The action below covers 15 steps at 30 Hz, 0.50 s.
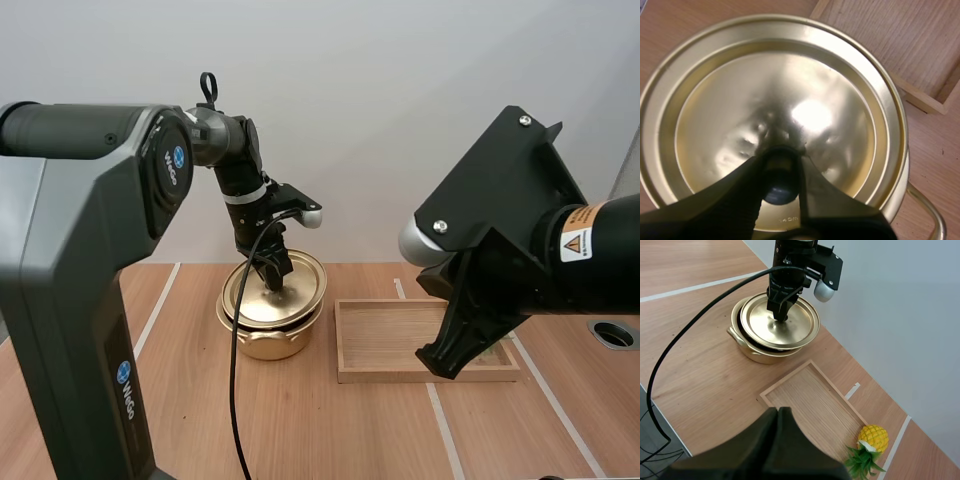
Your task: Open the pot, put the grape inside, and close it
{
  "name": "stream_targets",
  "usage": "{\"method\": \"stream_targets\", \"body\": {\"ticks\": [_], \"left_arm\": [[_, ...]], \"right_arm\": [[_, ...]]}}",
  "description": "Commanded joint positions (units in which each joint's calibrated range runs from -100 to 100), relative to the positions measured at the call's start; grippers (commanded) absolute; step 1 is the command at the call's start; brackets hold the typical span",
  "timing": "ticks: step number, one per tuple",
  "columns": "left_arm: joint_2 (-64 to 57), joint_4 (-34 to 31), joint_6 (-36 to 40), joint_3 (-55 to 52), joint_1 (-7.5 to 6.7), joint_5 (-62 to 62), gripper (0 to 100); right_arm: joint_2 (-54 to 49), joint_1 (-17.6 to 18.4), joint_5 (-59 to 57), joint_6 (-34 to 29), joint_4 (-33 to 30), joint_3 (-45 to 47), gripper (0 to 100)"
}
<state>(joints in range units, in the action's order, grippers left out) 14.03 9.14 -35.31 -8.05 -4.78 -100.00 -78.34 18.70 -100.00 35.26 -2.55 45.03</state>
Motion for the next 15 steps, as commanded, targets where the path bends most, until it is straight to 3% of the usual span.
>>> {"method": "stream_targets", "body": {"ticks": [1,8,15], "left_arm": [[0.0,0.8,-0.1,-0.1,-0.18,0.0,0],[-0.2,-4.2,1.9,-0.1,-0.18,0.0,0],[-2.4,-4.0,2.0,-0.1,-0.18,0.0,0]], "right_arm": [[-0.6,-0.2,0.0,0.1,0.1,0.1,0],[-0.6,-0.2,0.0,0.1,0.1,0.1,0],[-0.6,-0.2,0.0,0.1,0.1,0.1,0]]}}
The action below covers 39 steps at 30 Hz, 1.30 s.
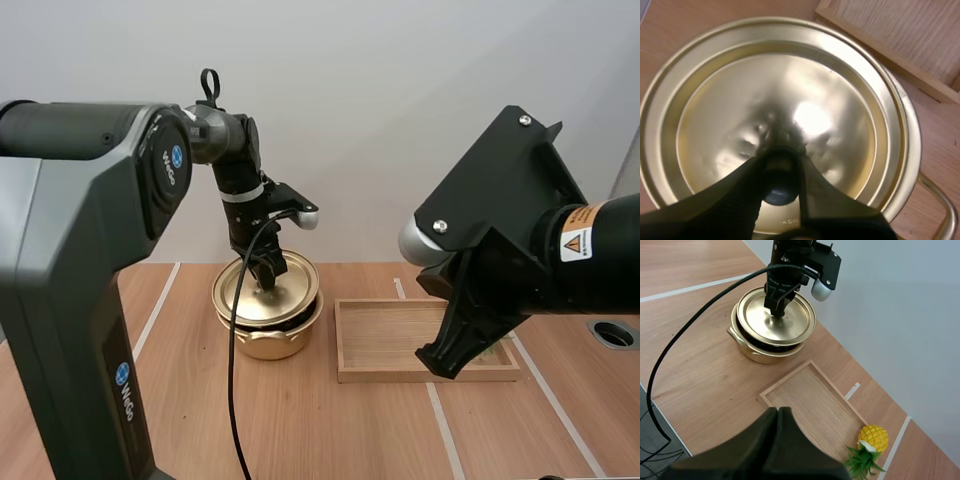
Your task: Open the pot, put the grape inside, and close it
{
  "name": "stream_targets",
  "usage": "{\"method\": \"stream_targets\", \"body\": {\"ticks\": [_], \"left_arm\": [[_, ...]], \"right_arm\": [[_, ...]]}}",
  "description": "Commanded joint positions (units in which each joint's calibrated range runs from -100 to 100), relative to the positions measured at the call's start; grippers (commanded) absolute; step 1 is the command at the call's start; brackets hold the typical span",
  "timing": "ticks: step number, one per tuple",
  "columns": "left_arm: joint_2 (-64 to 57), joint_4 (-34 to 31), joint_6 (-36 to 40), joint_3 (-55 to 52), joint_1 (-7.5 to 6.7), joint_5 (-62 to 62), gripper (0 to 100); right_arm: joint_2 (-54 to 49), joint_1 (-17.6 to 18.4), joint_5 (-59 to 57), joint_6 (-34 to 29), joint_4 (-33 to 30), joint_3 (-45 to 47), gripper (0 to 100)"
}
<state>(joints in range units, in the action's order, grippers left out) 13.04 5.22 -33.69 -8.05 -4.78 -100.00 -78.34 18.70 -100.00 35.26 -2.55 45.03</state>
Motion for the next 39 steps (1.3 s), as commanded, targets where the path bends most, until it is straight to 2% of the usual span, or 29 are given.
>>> {"method": "stream_targets", "body": {"ticks": [1,11,24,28,39], "left_arm": [[-1.8,-0.1,0.4,-0.1,-0.18,0.0,0],[-5.5,1.5,1.2,-0.1,-0.18,0.0,0],[-5.8,2.4,1.5,-6.0,-0.18,0.0,0],[-6.5,4.4,0.3,-6.1,-0.18,0.0,0],[-6.6,3.6,-1.9,-6.1,-0.18,0.0,0]], "right_arm": [[-0.6,-0.2,0.0,0.1,0.1,0.1,0],[-0.6,-0.2,0.0,0.1,0.1,0.1,0],[-0.6,-0.2,0.0,0.1,0.1,0.1,0],[-0.6,-0.2,0.0,0.1,0.1,0.1,0],[-0.6,-0.2,0.0,0.1,0.1,0.1,0]]}}
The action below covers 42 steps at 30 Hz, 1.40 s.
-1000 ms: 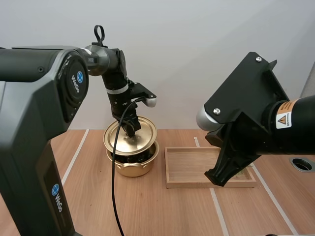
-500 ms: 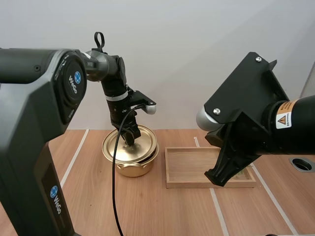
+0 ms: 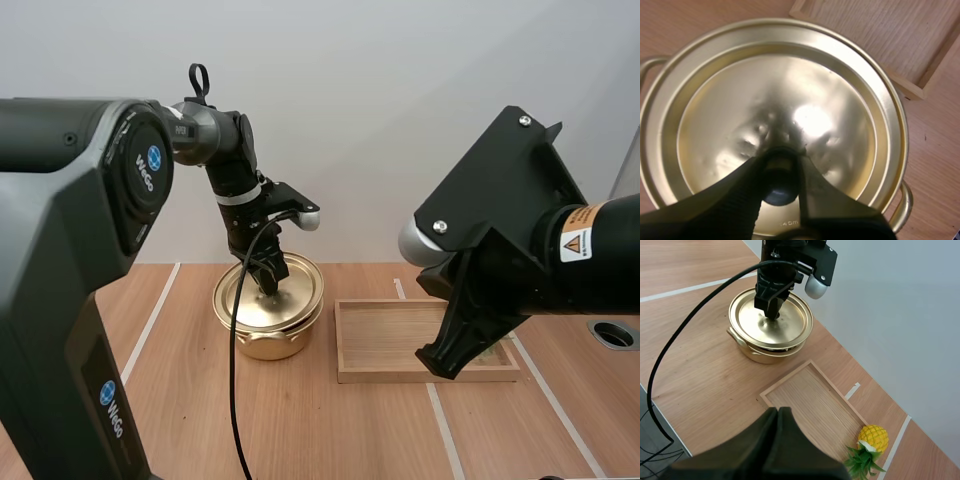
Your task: Open the pot, put the grape inside, and close it
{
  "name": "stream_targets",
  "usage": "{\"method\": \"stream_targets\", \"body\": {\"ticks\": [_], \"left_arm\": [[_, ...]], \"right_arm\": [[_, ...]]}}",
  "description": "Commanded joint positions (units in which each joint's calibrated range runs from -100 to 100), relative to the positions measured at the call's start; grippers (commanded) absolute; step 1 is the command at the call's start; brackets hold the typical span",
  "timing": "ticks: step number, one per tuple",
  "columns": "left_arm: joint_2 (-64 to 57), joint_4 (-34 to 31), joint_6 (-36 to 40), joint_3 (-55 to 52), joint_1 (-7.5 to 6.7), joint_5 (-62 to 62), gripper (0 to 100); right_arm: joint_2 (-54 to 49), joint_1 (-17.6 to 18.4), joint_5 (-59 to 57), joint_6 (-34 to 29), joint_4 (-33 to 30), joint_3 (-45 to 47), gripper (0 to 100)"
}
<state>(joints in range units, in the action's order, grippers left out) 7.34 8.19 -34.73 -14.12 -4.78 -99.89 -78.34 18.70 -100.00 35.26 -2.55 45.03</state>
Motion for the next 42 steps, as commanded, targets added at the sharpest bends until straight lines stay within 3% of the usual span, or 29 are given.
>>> {"method": "stream_targets", "body": {"ticks": [1,35,37,39,40,42], "left_arm": [[-0.9,0.6,-1.2,-0.1,-0.18,-0.1,0],[4.8,1.0,-1.6,0.1,-0.18,-0.1,2],[4.8,1.0,-1.6,0.1,-0.18,-0.1,13],[4.8,1.0,-1.4,0.1,-0.18,-0.1,35],[4.6,1.0,-0.9,0.1,-0.18,-0.1,51],[4.6,1.0,0.2,0.1,-0.18,-0.1,94]], "right_arm": [[-0.6,-0.2,0.0,0.1,0.1,0.1,0],[-0.6,-0.2,0.0,0.1,0.1,0.1,0],[-0.6,-0.2,0.0,0.1,0.1,0.1,0],[-0.6,-0.2,0.0,0.1,0.1,0.1,0],[-0.6,-0.2,0.0,0.1,0.1,0.1,0],[-0.6,-0.2,0.0,0.1,0.1,0.1,0]]}}
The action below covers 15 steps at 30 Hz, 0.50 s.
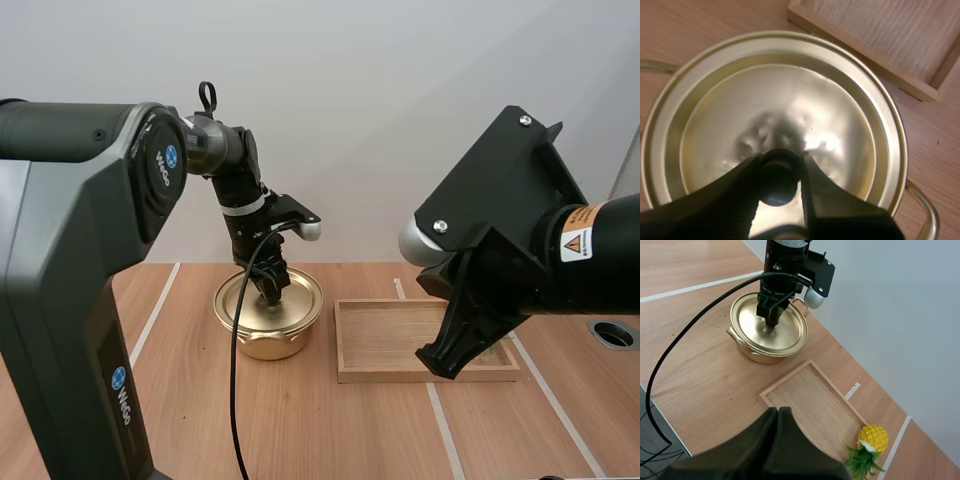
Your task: Open the pot, put the grape inside, and close it
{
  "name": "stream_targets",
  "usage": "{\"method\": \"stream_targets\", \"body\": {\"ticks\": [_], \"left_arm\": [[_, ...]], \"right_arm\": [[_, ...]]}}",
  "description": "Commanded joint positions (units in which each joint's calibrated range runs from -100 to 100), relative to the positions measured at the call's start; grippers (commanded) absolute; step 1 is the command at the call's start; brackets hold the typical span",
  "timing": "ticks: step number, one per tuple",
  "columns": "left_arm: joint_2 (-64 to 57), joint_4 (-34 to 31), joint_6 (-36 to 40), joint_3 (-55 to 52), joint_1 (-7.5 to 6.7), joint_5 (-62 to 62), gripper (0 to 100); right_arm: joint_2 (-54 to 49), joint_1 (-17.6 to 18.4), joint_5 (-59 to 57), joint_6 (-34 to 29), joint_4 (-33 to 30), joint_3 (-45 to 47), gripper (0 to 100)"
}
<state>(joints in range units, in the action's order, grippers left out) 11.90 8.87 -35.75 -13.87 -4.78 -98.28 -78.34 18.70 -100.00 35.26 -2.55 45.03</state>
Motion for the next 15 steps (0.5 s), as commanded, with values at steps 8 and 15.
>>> {"method": "stream_targets", "body": {"ticks": [8,15], "left_arm": [[-0.4,0.6,2.9,3.0,-0.18,-1.7,100],[-6.7,0.1,4.7,8.3,-0.18,-1.7,100]], "right_arm": [[-0.6,-0.2,0.0,0.1,0.3,0.1,0],[-0.6,-0.2,0.0,0.1,0.3,0.1,0]]}}
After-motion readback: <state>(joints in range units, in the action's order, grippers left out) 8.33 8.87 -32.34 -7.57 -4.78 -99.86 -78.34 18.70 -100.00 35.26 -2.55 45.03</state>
